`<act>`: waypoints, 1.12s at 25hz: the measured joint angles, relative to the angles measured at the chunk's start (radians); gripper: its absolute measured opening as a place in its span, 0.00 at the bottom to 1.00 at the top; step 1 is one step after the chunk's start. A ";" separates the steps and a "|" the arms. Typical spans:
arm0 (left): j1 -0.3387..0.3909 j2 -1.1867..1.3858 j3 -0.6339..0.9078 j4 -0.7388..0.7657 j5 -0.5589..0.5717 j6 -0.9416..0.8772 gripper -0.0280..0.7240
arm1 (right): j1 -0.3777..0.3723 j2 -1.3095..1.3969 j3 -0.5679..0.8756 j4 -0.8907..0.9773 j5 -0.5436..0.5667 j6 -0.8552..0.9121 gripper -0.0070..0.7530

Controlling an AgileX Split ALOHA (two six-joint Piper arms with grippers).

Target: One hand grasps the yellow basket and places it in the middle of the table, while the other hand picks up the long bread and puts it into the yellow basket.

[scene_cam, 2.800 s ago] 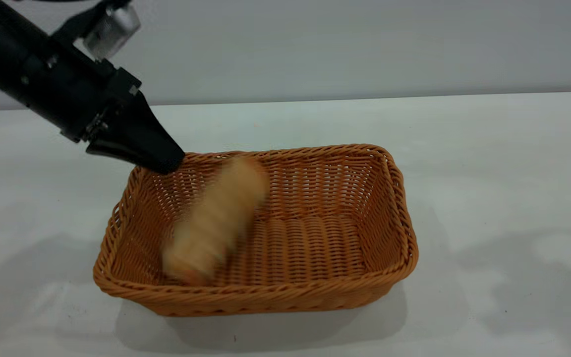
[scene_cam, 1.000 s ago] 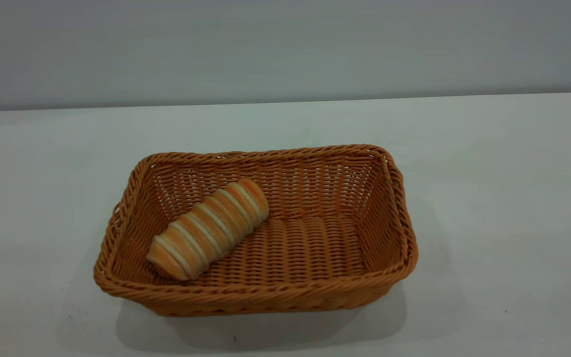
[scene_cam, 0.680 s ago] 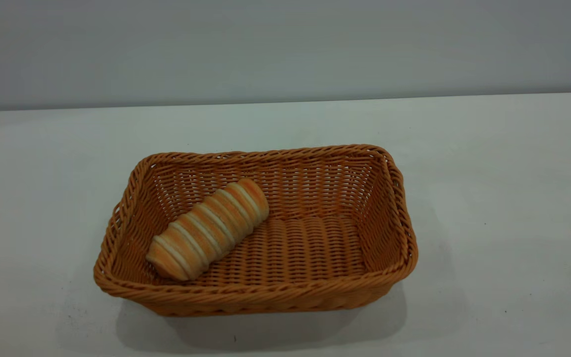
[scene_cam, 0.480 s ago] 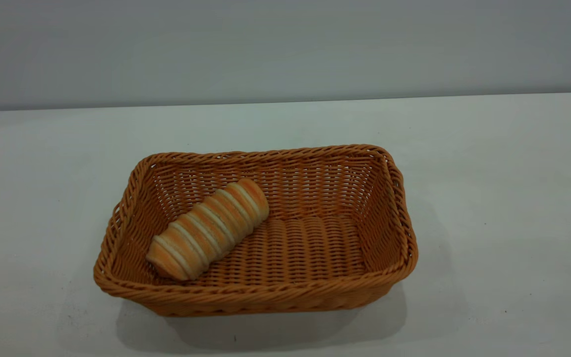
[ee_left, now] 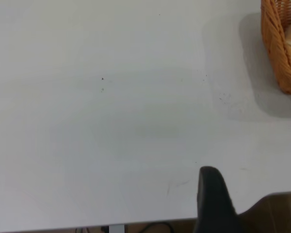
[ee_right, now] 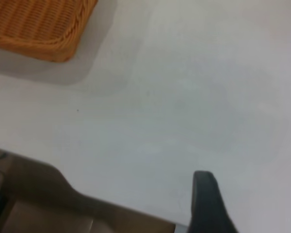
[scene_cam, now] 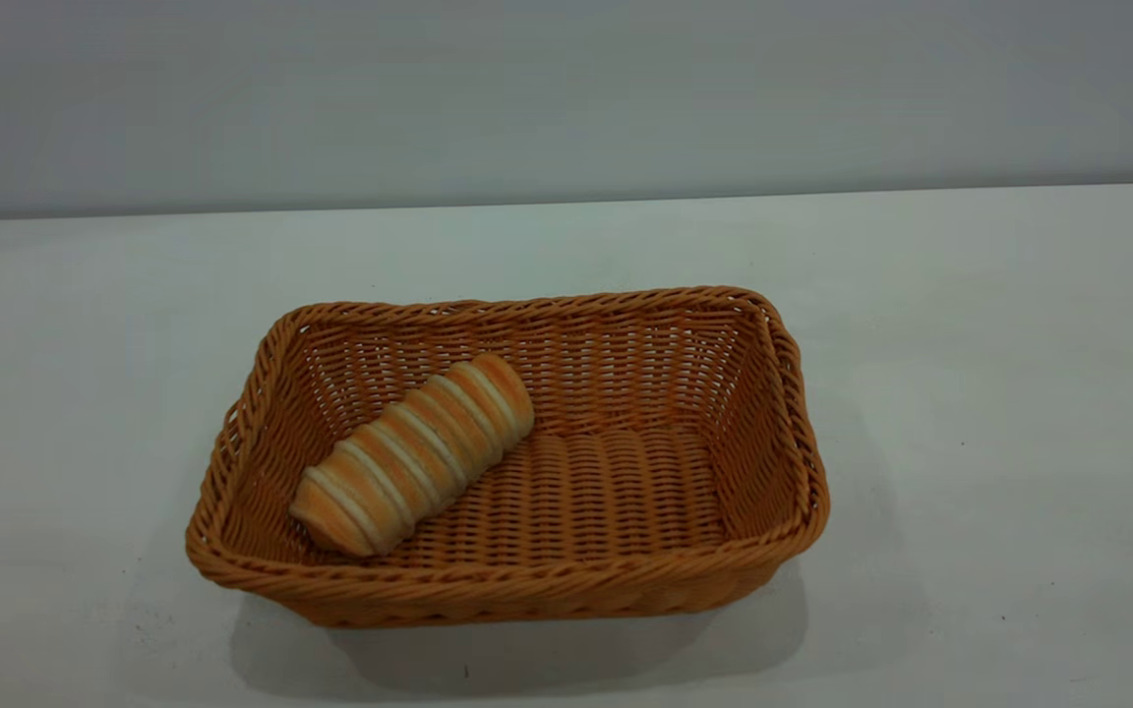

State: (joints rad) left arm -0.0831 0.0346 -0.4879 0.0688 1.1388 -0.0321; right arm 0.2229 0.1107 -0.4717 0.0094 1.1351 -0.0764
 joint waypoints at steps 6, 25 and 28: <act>0.047 -0.010 0.000 0.000 0.000 0.000 0.67 | -0.140 -0.119 0.000 0.001 0.001 0.000 0.66; 0.071 -0.057 0.000 0.000 0.000 0.002 0.67 | -0.182 -0.129 0.000 0.000 0.002 0.000 0.66; 0.071 -0.057 0.000 0.000 0.000 0.003 0.67 | -0.182 -0.129 0.000 0.000 0.002 0.000 0.66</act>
